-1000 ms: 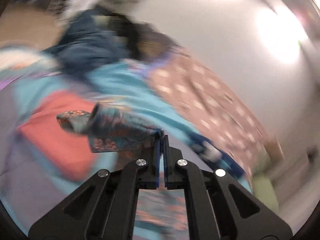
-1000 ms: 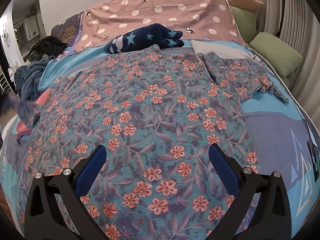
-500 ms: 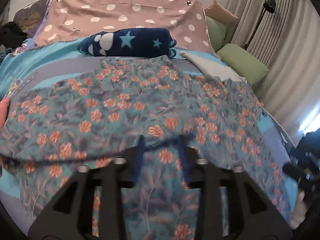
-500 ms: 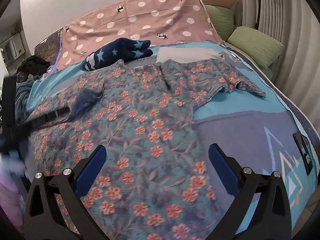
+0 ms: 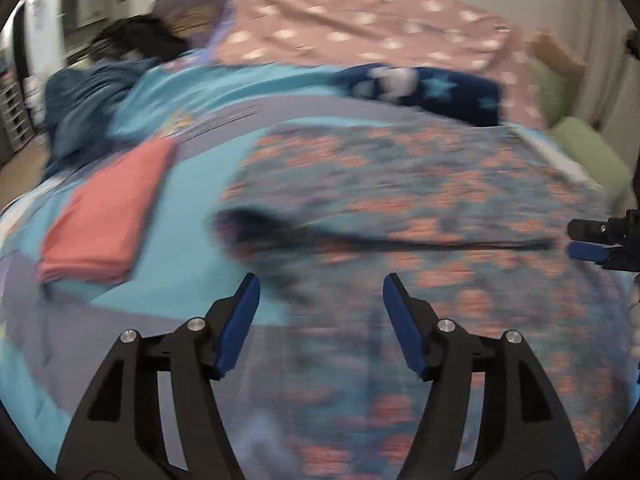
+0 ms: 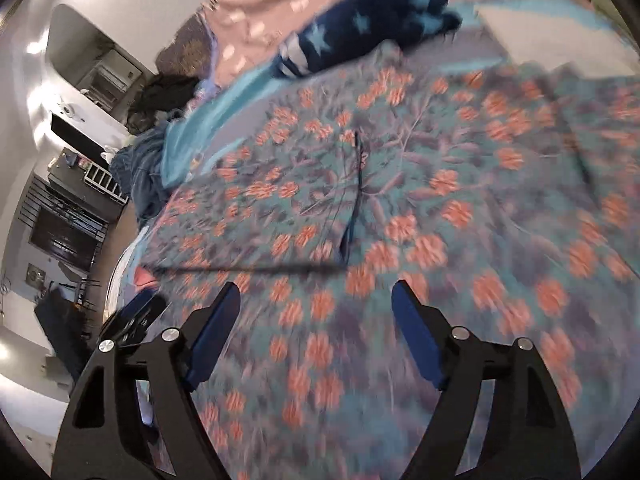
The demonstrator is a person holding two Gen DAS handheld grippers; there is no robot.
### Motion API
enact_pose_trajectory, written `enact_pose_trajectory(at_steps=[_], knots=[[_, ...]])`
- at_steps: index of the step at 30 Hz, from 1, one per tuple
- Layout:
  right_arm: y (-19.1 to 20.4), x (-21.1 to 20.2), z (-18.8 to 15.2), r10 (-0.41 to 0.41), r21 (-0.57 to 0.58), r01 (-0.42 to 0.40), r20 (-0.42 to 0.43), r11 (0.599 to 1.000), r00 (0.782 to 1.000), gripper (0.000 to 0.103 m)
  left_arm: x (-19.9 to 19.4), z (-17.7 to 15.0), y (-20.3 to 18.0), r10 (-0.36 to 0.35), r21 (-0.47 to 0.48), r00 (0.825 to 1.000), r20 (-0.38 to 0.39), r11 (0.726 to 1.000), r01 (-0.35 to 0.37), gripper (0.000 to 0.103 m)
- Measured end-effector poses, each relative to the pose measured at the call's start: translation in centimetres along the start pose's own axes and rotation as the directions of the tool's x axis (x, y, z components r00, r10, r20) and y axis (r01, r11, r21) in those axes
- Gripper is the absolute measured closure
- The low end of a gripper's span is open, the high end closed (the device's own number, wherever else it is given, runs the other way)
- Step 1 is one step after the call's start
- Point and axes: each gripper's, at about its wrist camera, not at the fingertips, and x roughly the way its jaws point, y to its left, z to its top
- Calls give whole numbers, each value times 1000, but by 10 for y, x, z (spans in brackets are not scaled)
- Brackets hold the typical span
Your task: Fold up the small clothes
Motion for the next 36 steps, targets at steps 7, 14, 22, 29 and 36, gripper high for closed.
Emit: enact_pose_trajectory(at_steps=[7, 14, 22, 29, 36], knots=[[31, 38, 27, -35, -64, 37, 39, 997, 999, 55, 34, 13, 33, 28, -175, 993, -112, 983, -47, 24], [32, -37, 45, -16, -94, 38, 222, 995, 975, 99, 41, 18, 29, 110, -192, 990, -91, 973, -126, 23], [-48, -58, 36, -170, 3, 173, 179, 985, 969, 97, 36, 15, 22, 132, -171, 989, -67, 975, -142, 23], [-70, -44, 27, -343, 86, 333, 164, 939, 925, 80, 26, 8, 25, 96, -185, 993, -69, 977, -107, 25], [37, -22, 60, -211, -240, 251, 181, 938, 961, 75, 11, 6, 28, -144, -225, 989, -35, 965, 133, 57]])
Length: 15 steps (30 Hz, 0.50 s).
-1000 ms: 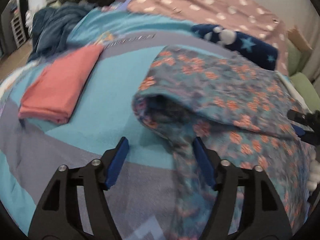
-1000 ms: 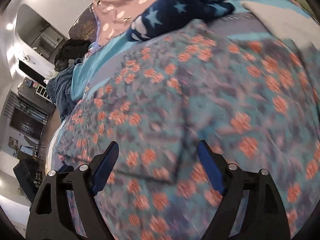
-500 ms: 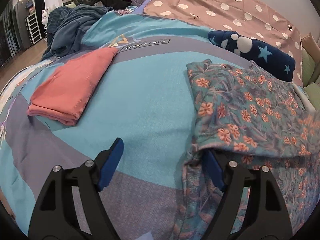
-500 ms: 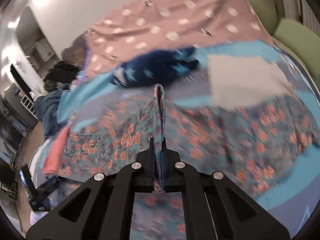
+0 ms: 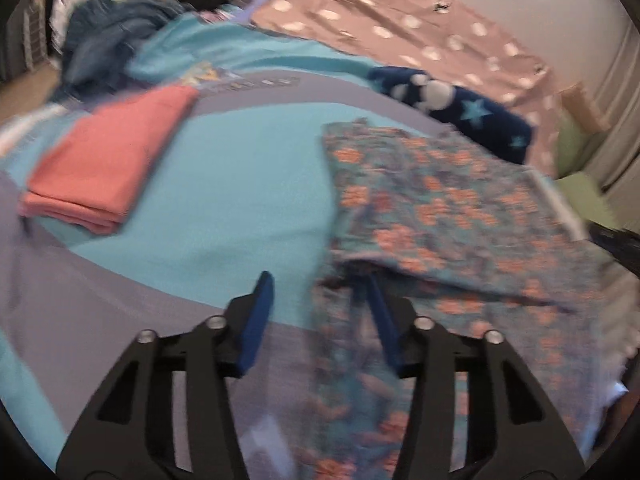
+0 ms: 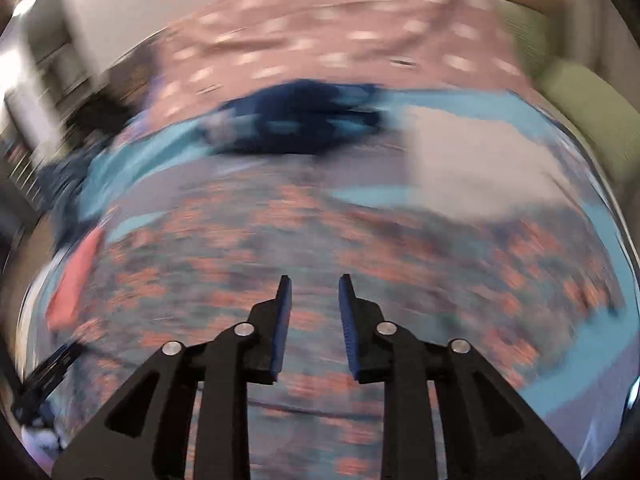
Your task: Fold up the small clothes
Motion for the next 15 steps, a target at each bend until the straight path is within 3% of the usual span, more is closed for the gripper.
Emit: enact_pose_trajectory(at_steps=[4, 6, 8, 10, 12, 15], knots=[[99, 37, 29, 110, -238, -129, -94, 963, 990, 66, -2, 13, 12, -140, -97, 990, 1, 986, 139, 53], [137, 53, 40, 122, -304, -156, -128, 940, 984, 66, -1, 26, 19, -167, -141, 986, 23, 976, 169, 44], [172, 72, 51, 138, -342, -193, -178, 920, 974, 65, 12, 42, 24, -169, -168, 985, 25, 971, 171, 42], [208, 86, 60, 138, -371, -217, -229, 903, 964, 65, 26, 49, 27, -136, -197, 991, -5, 971, 133, 46], [236, 100, 66, 126, -413, -235, -274, 880, 953, 65, 42, 48, 31, -190, -232, 982, -23, 956, 179, 59], [272, 127, 66, 44, -502, -216, -332, 837, 942, 65, 48, 40, 28, -225, -183, 974, 0, 958, 221, 60]])
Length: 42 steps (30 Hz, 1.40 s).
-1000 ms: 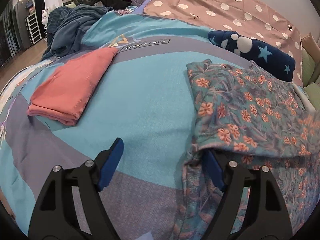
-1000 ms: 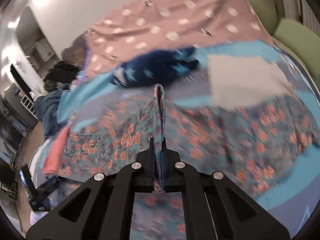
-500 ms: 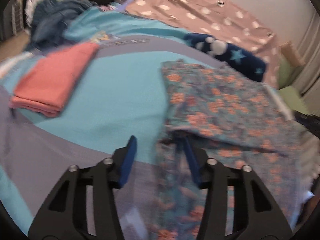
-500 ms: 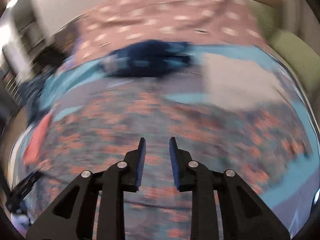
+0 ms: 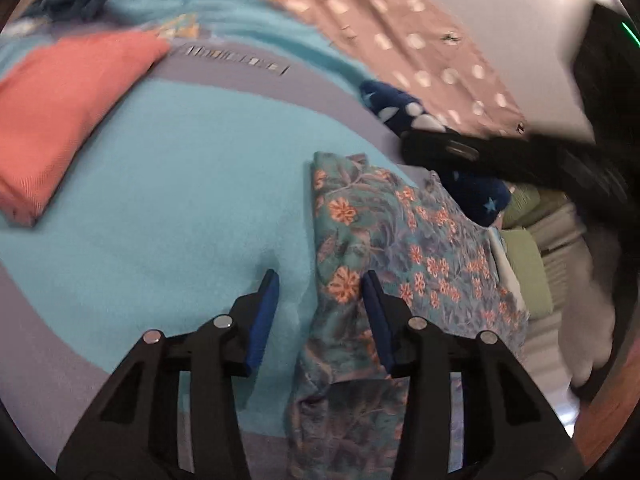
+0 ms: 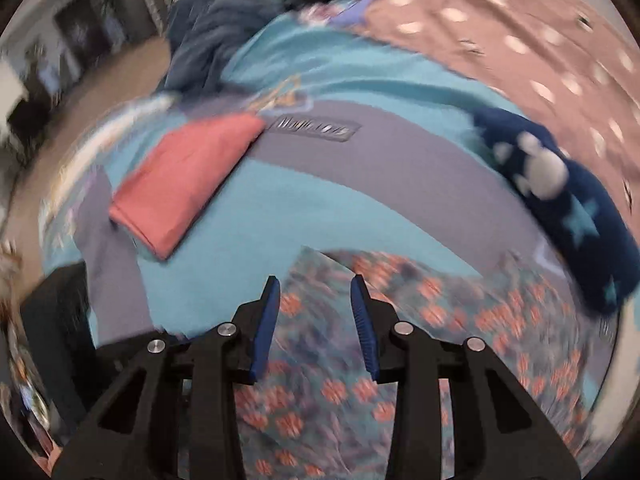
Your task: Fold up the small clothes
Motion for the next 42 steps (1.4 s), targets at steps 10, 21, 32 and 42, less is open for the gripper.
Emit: enact_pose_trajectory(at_steps=[10, 21, 32, 42], knots=[[36, 79, 31, -193, -182, 155, -213, 971, 958, 66, 4, -16, -19, -43, 153, 999, -18, 987, 45, 74], [10, 53, 49, 6, 67, -9, 42, 998, 999, 103, -3, -21, -17, 56, 104, 998, 32, 993, -59, 93], [-83, -49, -120, 47, 297, -115, 228, 948, 973, 102, -31, -17, -8, -68, 94, 990, 127, 994, 57, 89], [-158, -59, -328, 42, 650, -264, 335, 713, 941, 98, 10, -19, -41, 26, 239, 1000, 3, 971, -26, 85]])
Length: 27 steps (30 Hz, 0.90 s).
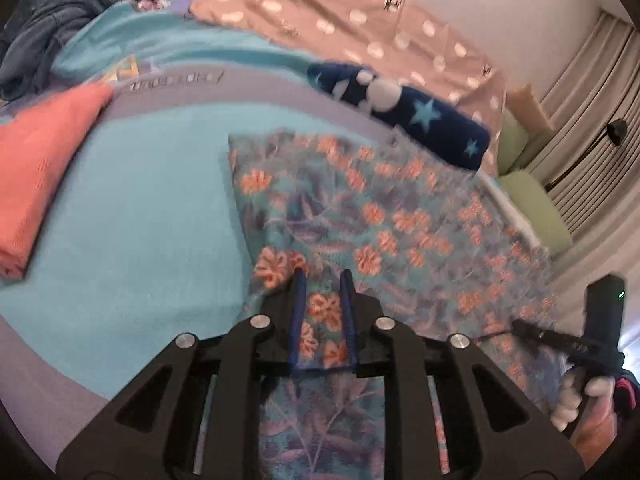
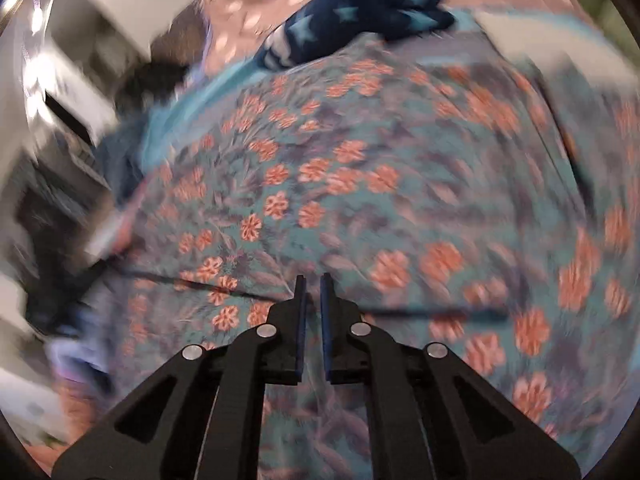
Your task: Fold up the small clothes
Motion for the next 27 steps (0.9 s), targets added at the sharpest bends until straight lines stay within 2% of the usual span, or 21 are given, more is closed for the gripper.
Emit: enact_pose_trajectory(at_steps=[5, 7, 8, 9, 10, 12, 15, 18, 19, 23, 25, 27], knots=[[11, -7, -15, -31, -46, 32, 35, 998, 999, 95, 4, -3, -12, 79, 60, 997, -2, 995, -78, 85], [6, -23, -19, -12, -20, 13, 55, 1000, 998, 94, 2, -1, -20, 129, 97, 992, 5, 987, -128, 84], [-2, -36, -22, 2, -2, -2, 87, 1000, 996, 94, -1, -1, -27, 168, 121, 986, 9, 978, -168, 80], [-10, -46, -20, 8, 12, -9, 113, 1000, 994, 94, -6, -2, -32, 184, 134, 983, 15, 974, -185, 69], [-26, -66, -21, 6, 41, -12, 160, 999, 987, 92, -10, -2, -39, 183, 142, 983, 28, 972, -185, 64], [-55, -91, -20, -25, 95, 5, 211, 996, 977, 86, -19, -2, -62, 153, 177, 987, 49, 971, -160, 62], [-115, -132, -23, -130, 242, 64, 268, 968, 955, 83, -18, -6, -99, 140, 249, 988, 59, 957, -150, 55], [-176, -166, -27, -160, 386, 26, 321, 922, 933, 80, 0, -16, -134, 123, 310, 992, 19, 943, -123, 52], [-202, -177, -29, -166, 450, -5, 340, 893, 926, 75, 9, -20, -145, 116, 316, 993, -1, 942, -110, 52], [-273, -193, -38, -197, 617, -90, 381, 782, 903, 69, 37, -39, -179, 84, 331, 994, -69, 942, -56, 50], [-300, -197, -41, -212, 675, -128, 397, 727, 893, 64, 47, -49, -196, 70, 355, 993, -92, 934, -33, 48], [-327, -199, -44, -194, 710, -205, 437, 674, 878, 63, 54, -59, -214, 60, 389, 993, -106, 921, -14, 46]])
